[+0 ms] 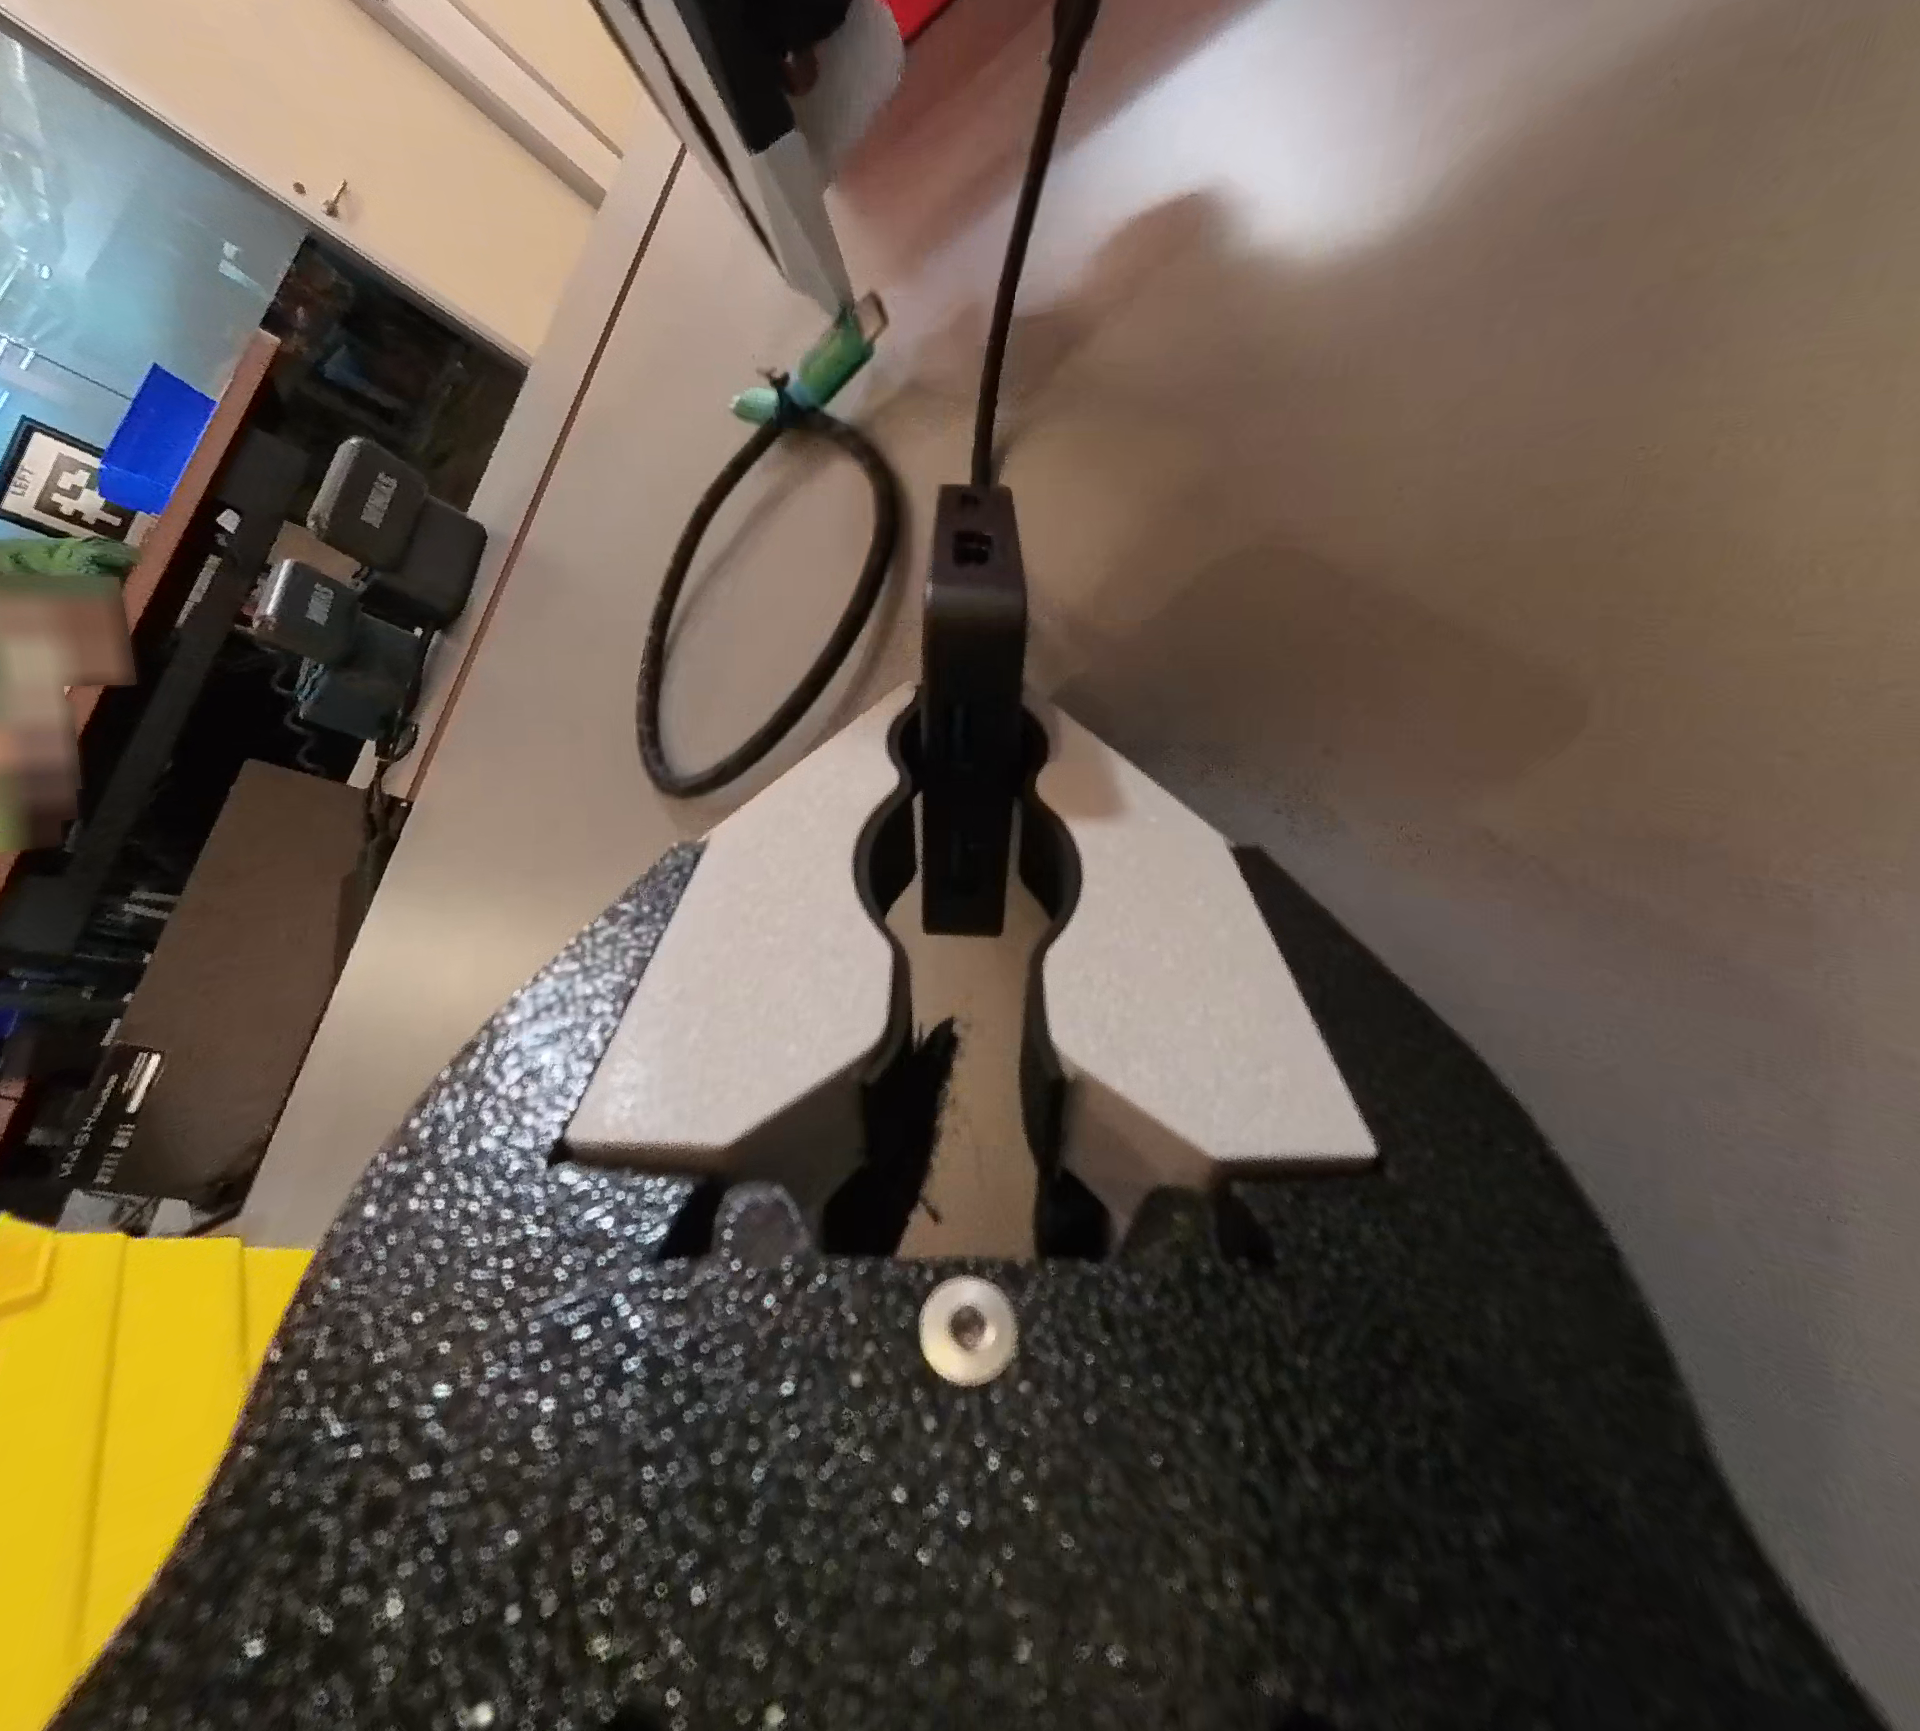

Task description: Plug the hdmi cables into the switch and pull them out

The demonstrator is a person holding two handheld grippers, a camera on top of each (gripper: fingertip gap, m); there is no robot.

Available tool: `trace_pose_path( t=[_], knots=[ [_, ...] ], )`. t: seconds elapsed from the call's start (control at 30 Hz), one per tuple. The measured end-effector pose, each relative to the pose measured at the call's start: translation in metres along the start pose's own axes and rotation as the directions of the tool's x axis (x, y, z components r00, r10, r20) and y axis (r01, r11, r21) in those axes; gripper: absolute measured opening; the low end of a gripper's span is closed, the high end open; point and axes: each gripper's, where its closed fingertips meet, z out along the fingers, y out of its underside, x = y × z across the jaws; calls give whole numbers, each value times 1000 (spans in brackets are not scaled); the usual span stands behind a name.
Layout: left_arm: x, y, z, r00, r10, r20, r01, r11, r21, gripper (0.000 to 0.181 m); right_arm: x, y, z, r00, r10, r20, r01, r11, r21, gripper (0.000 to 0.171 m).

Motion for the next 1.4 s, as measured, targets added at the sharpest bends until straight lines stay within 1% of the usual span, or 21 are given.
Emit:
trace_pose_path(
  t=[0.1, 0.17, 0.23, 0.3, 0.33, 0.37, 0.4, 0.43, 0.47, 0.5, 0.6, 0.7, 0.8, 0.83, 0.9, 0.97, 1.07, 1.13, 1.2, 1.27, 1.4],
  knots=[
    [10, -7, -3, 999, 30, -23, -30, 999, 22, 12, -47, -9, -2, 987, -26, 159, 17, 998, 62, 0],
    [13, -10, -3, 998, 52, -28, -51, 998, 29, 11, -68, -13, -9, 970, -111, 215, 90, 991, 103, 4],
    [14, -9, -2, 998, 51, -33, -50, 998, 29, 11, -68, -17, -16, 946, -285, 153, 259, 951, 169, 22],
    [13, -9, -2, 999, 33, -41, -31, 999, 34, 11, -51, -22, -18, 885, -463, -38, 462, 869, 179, 42],
    [13, -9, -2, 999, 25, -45, -23, 999, 36, 11, -43, -25, -17, 809, -568, -151, 586, 796, 151, 47],
    [13, -9, -2, 999, 20, -46, -18, 999, 37, 11, -37, -27, -15, 688, -676, -263, 716, 691, 98, 48],
    [13, -8, -2, 999, 17, -47, -16, 999, 37, 11, -31, -28, -14, 526, -771, -360, 829, 560, 11, 48],
    [12, -8, -2, 999, 18, -46, -16, 999, 37, 11, -28, -30, -12, 354, -835, -421, 902, 424, -83, 47],
    [12, -8, -2, 999, 18, -46, -17, 999, 37, 12, -27, -30, -9, 214, -871, -442, 937, 311, -160, 45],
    [13, -8, -2, 999, 19, -46, -18, 999, 36, 12, -29, -30, -5, 112, -888, -446, 952, 225, -209, 45],
    [12, -8, -2, 999, 19, -46, -17, 999, 37, 12, -39, -35, 1, -75, -884, -461, 963, 55, -263, 42],
    [12, -8, -2, 999, 14, -49, -12, 999, 38, 11, -47, -43, 4, -162, -864, -476, 961, -28, -277, 40],
    [12, -8, -2, 999, 11, -50, -9, 999, 39, 11, -48, -47, 10, -183, -864, -470, 958, -49, -282, 28],
    [12, -8, -2, 999, 12, -50, -10, 999, 39, 12, -50, -45, 13, -180, -872, -456, 960, -55, -275, 14],
    [12, -8, -2, 999, 12, -48, -10, 999, 36, 11, -53, -48, 15, -143, -871, -471, 966, -20, -257, 11],
    [9, -6, -2, 999, 5, -36, -4, 1000, 23, 11, -52, -51, 10, -15, -870, -492, 973, 101, -207, 10],
    [-1, 1, -1, 1000, -11, 17, 11, 1000, -19, 11, -50, -57, -11, 248, -816, -523, 935, 343, -92, 10],
    [-7, 6, -1, 998, -26, 49, 28, 999, -44, 11, -49, -59, -29, 354, -759, -547, 894, 446, -40, 9],
    [-13, 9, -2, 996, -54, 77, 58, 997, -57, 11, -48, -56, -44, 422, -715, -557, 855, 519, -17, 9],
    [-19, 11, -3, 991, -91, 98, 97, 993, -62, 11, -48, -50, -58, 462, -680, -570, 820, 572, -18, 9],
    [-26, 13, -5, 977, -179, 112, 185, 982, -44, 11, -46, -37, -88, 479, -606, -635, 748, 661, -66, 9]
  ],
)
